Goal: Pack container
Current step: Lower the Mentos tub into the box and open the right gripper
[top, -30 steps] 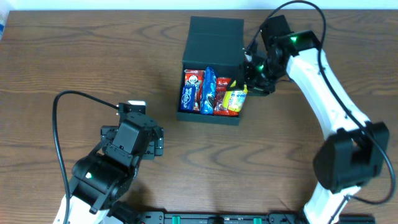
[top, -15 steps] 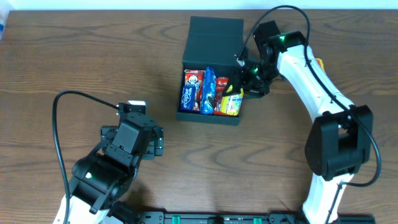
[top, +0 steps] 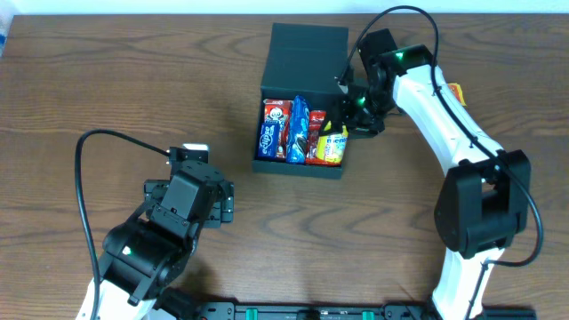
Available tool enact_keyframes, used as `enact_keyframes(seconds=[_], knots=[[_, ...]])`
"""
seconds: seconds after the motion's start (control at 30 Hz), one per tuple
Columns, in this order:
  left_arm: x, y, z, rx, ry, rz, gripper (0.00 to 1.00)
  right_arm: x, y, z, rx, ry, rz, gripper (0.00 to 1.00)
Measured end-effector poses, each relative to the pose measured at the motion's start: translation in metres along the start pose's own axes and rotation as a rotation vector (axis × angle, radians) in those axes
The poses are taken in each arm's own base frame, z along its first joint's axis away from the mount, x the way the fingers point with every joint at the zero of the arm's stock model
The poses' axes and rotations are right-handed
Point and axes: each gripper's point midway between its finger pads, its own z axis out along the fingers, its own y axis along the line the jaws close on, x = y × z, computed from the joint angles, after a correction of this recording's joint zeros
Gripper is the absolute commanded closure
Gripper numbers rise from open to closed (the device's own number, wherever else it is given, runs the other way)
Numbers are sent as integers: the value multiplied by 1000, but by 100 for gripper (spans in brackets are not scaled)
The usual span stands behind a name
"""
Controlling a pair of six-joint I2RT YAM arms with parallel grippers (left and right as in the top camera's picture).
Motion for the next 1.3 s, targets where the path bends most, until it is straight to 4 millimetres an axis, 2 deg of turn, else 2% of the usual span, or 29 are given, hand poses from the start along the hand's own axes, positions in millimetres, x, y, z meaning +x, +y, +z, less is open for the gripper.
enact_keyframes(seconds=[0.3,0.37,0.5,0.57,0.67,0.7,1.0,1.2,1.3], knots=[[0,0,0,0,0,0,4,2,-3,5,73,-4,45,97],[0,0,0,0,0,0,5,2,-4,5,79,-4,50,84],[0,0,0,0,0,0,4,2,-5,5,85,-6,52,81],[0,0,0,0,0,0,4,2,-5,5,87,-6,51,81],[0,0,0,0,0,0,5,3,-4,6,89,-6,52,95],[0,0,0,0,0,0,5,2,-4,6,90,-7,54,96],[0,0,0,0,0,0,5,-3,1,11,88,-26,61,98],[0,0,0,0,0,0,5,-2,-6,30,91,24,91,99],[0,0,0,0,0,0,5,-2,-5,34,88,29,89,98]])
